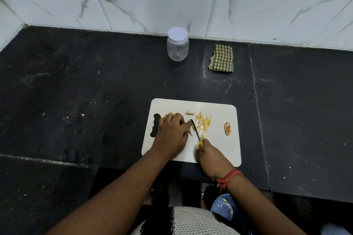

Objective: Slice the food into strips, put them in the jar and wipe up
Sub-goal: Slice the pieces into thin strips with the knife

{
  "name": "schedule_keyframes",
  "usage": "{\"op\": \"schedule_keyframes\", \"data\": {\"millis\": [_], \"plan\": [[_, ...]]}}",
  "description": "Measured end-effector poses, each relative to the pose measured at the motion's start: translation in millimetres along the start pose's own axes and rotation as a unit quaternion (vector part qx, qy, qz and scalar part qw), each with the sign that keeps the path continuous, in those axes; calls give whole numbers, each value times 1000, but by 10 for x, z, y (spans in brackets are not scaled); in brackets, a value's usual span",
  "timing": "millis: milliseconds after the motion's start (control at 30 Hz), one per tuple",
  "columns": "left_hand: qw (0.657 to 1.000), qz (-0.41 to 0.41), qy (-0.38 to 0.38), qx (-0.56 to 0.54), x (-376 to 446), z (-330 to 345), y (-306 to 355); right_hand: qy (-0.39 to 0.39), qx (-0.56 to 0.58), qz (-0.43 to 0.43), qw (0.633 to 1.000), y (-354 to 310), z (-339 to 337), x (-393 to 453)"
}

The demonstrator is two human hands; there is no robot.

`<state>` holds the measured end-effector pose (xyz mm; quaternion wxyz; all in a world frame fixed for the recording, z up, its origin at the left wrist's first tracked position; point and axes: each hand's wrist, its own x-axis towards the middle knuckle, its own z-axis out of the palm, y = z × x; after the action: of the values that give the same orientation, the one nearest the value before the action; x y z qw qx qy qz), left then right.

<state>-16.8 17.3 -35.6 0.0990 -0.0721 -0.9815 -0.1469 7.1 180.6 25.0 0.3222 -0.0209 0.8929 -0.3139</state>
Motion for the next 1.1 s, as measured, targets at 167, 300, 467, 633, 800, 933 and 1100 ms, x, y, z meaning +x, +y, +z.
{"op": "schedule_keyframes", "data": {"millis": [167,300,467,633,800,933,1100], "plan": [[1000,18,7,11,11,-9,-4,-16,-40,0,999,-8,6,16],[999,33,12,33,25,-26,3,-28,-42,10,999,-14,3,46],[998,39,22,36,38,-25,-5,-43,-38,17,998,18,10,106],[998,43,36,38,33,9,0,-29,-23,46,998,39,-66,107],[998,36,26,54,41,10,6,-21,-37,23,999,18,12,71],[998,16,8,53,40,-8,28,-22,-30,21,999,36,8,47],[992,-115,-43,-31,143,-32,156,-35,-46,49,997,31,14,95]]}}
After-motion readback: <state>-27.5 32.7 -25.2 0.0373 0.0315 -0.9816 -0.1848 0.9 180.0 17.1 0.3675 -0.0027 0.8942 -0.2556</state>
